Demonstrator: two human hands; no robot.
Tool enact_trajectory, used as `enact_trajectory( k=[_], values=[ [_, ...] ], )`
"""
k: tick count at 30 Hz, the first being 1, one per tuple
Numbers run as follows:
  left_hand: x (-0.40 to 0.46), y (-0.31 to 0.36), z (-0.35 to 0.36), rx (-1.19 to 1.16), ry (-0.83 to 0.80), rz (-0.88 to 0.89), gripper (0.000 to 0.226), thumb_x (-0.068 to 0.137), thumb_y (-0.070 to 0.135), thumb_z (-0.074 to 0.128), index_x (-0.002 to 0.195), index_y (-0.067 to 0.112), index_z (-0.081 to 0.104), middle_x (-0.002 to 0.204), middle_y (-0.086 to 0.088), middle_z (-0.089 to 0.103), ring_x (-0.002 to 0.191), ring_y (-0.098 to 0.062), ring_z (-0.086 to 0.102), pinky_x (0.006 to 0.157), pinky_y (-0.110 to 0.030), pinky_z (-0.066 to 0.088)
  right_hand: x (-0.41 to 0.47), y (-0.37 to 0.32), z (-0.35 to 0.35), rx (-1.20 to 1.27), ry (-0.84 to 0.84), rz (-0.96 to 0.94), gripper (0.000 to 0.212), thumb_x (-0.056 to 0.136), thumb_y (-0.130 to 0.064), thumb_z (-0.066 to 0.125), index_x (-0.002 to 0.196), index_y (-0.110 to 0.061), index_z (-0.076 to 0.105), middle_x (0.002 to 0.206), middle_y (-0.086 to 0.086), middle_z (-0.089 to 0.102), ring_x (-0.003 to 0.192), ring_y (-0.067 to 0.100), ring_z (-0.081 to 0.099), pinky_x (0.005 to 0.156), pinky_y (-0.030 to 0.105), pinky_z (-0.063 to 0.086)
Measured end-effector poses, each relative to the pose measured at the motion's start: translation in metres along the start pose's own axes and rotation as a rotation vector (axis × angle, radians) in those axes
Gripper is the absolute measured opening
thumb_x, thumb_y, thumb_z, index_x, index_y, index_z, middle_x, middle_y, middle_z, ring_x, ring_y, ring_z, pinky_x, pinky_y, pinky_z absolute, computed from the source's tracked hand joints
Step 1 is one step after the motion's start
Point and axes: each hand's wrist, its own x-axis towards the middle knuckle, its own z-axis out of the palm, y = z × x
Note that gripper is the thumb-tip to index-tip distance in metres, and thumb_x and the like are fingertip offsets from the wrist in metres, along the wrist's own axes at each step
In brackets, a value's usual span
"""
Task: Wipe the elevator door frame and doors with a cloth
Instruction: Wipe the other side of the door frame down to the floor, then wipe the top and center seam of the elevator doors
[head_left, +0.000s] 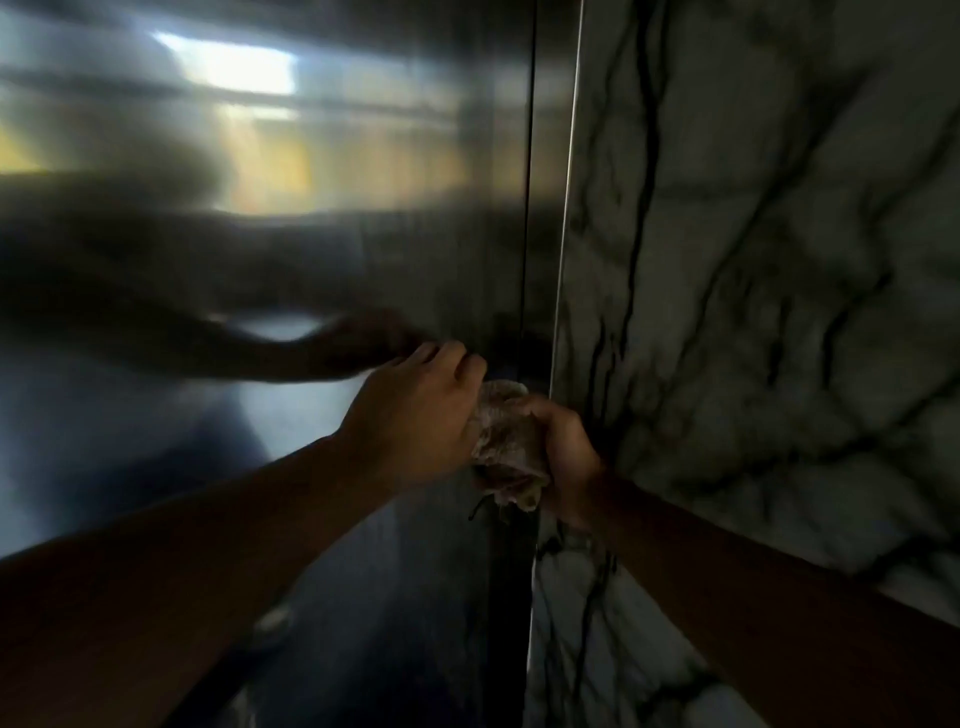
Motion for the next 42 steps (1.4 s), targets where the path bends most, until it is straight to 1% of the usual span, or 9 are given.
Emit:
enact_trajectory(
  k=[6, 10, 15, 21, 24, 28, 31, 36, 42],
  values=[
    [0.093, -0.056, -0.149, 0.175, 0.093, -0.035, 0.031, 0.082, 0.034, 0.058, 0.103, 0.010, 0.059, 0.101, -0.014, 0.063, 0.093, -0.035, 0.060, 0.078, -0.044, 0.050, -0.016, -0.171, 0.080, 0.113, -0.162, -0.131, 0.047, 0.083, -0.038, 0.037, 0.089, -0.002, 0.068, 0.082, 0.021, 0.055, 0.057, 0.026, 0.049, 0.051, 0.027, 0.025],
    [0.135, -0.088, -0.249, 0.365, 0.137, -0.046, 0.041, 0.081, 0.038, 0.039, 0.105, 0.010, 0.055, 0.102, -0.015, 0.061, 0.092, -0.033, 0.057, 0.075, -0.042, 0.045, -0.028, -0.263, 0.127, 0.120, -0.085, -0.317, 0.049, 0.087, -0.031, 0.043, 0.116, 0.003, 0.062, 0.107, 0.027, 0.063, 0.090, 0.037, 0.061, 0.077, 0.041, 0.049],
    [0.172, -0.121, -0.371, 0.485, 0.163, -0.118, 0.050, 0.082, 0.040, 0.038, 0.118, 0.008, 0.049, 0.120, -0.018, 0.053, 0.109, -0.037, 0.049, 0.085, -0.047, 0.039, -0.061, -0.371, 0.192, -0.061, -0.020, -0.410, 0.040, 0.093, -0.029, 0.054, 0.119, -0.001, 0.063, 0.115, 0.022, 0.066, 0.108, 0.037, 0.062, 0.100, 0.045, 0.046],
    [0.182, -0.152, -0.495, 0.637, 0.269, -0.199, 0.064, 0.077, 0.044, 0.026, 0.123, 0.006, 0.049, 0.123, -0.019, 0.054, 0.112, -0.038, 0.048, 0.092, -0.045, 0.036, -0.101, -0.460, 0.280, -0.271, -0.011, -0.607, 0.033, 0.090, -0.030, 0.060, 0.103, -0.001, 0.068, 0.098, 0.028, 0.068, 0.085, 0.046, 0.067, 0.077, 0.057, 0.054],
    [0.182, -0.172, -0.554, 0.644, 0.341, -0.307, 0.049, 0.077, 0.034, 0.047, 0.118, 0.006, 0.052, 0.120, -0.018, 0.055, 0.111, -0.037, 0.048, 0.094, -0.044, 0.037, -0.127, -0.489, 0.324, -0.343, -0.025, -0.708, 0.037, 0.088, -0.036, 0.061, 0.099, -0.001, 0.067, 0.082, 0.026, 0.070, 0.068, 0.049, 0.066, 0.060, 0.063, 0.051],
    [0.172, -0.199, -0.617, 0.681, 0.426, -0.407, 0.050, 0.077, 0.033, 0.054, 0.118, 0.005, 0.052, 0.118, -0.021, 0.054, 0.112, -0.038, 0.048, 0.095, -0.047, 0.036, -0.143, -0.525, 0.366, -0.286, -0.056, -0.805, 0.028, 0.094, -0.025, 0.058, 0.090, 0.003, 0.060, 0.059, 0.013, 0.066, 0.034, 0.020, 0.058, 0.029, 0.020, 0.038],
    [0.157, -0.218, -0.660, 0.773, 0.478, -0.430, 0.044, 0.077, 0.034, 0.055, 0.111, 0.007, 0.052, 0.113, -0.020, 0.055, 0.108, -0.037, 0.049, 0.092, -0.045, 0.035, -0.148, -0.558, 0.404, -0.263, 0.050, -0.893, 0.018, 0.091, -0.028, 0.059, 0.084, -0.011, 0.057, 0.067, 0.010, 0.063, 0.035, 0.014, 0.053, 0.030, 0.016, 0.033],
    [0.139, -0.235, -0.702, 0.844, 0.515, -0.472, 0.044, 0.078, 0.036, 0.055, 0.110, 0.007, 0.053, 0.111, -0.019, 0.055, 0.108, -0.036, 0.049, 0.094, -0.046, 0.035, -0.139, -0.599, 0.451, -0.275, 0.236, -1.046, 0.037, 0.089, -0.028, 0.059, 0.118, -0.006, 0.053, 0.117, 0.019, 0.059, 0.098, 0.031, 0.063, 0.088, 0.044, 0.053],
    [0.127, -0.263, -0.750, 0.931, 0.551, -0.492, 0.040, 0.078, 0.037, 0.053, 0.107, 0.009, 0.052, 0.110, -0.016, 0.055, 0.107, -0.034, 0.049, 0.094, -0.045, 0.036, -0.145, -0.638, 0.520, -0.210, 0.343, -1.192, 0.049, 0.090, -0.032, 0.056, 0.130, -0.009, 0.039, 0.132, 0.017, 0.037, 0.118, 0.032, 0.044, 0.104, 0.041, 0.037]
  ],
)
